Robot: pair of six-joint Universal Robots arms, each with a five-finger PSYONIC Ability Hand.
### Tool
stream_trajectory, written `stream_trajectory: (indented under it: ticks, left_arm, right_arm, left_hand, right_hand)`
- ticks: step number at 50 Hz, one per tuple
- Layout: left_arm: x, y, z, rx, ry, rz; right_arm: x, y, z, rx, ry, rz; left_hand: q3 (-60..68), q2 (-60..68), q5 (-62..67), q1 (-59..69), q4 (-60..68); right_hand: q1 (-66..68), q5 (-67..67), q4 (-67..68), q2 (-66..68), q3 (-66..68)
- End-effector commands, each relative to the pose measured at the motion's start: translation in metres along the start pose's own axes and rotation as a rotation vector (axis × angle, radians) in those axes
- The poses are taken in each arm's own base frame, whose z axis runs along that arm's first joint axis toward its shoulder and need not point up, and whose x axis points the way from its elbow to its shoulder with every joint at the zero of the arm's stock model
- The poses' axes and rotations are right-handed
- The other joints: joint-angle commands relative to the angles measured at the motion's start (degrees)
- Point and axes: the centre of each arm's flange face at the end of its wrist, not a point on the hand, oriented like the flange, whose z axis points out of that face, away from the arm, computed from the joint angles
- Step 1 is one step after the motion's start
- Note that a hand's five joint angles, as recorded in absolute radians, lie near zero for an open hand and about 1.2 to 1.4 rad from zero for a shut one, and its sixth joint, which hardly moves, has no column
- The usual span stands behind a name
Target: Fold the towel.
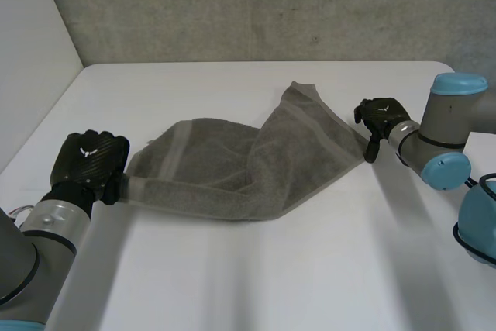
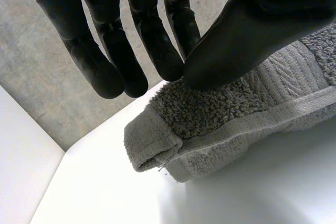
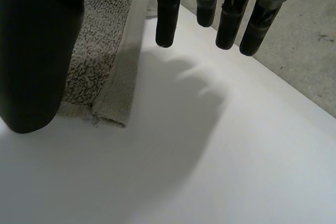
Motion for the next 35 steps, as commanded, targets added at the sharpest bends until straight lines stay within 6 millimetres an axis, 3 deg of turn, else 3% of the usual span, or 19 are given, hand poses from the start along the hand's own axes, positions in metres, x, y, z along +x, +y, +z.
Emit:
stream_trajectory:
  ticks: [1, 27, 35]
  left_arm:
    - [0.000, 0.000, 0.000, -0.002, -0.001, 0.000]
    - [0.000, 0.001, 0.000, -0.003, 0.001, 0.000]
    - [0.000, 0.001, 0.000, -0.003, 0.001, 0.000]
  right_arm:
    - [-0.005, 0.001, 0.004, 0.010, -0.004, -0.003]
    - [-0.005, -0.004, 0.009, 0.038, 0.015, -0.010]
    - [-0.014, -0.009, 0.008, 0.051, 0.000, -0.018]
  left_hand:
    - [-8.53, -6.45, -14.48, -0.99, -6.84]
    - [-8.53, -6.45, -14.48, -0.99, -6.84]
    - [-8.53, -6.45, -14.48, -0.99, -6.84]
  right_hand:
    - [2.79, 2.24, 3.53, 3.59, 3.32]
    - [4.64, 4.10, 5.38, 5.45, 5.18]
    - [4.81, 4.26, 5.55, 5.62, 5.35]
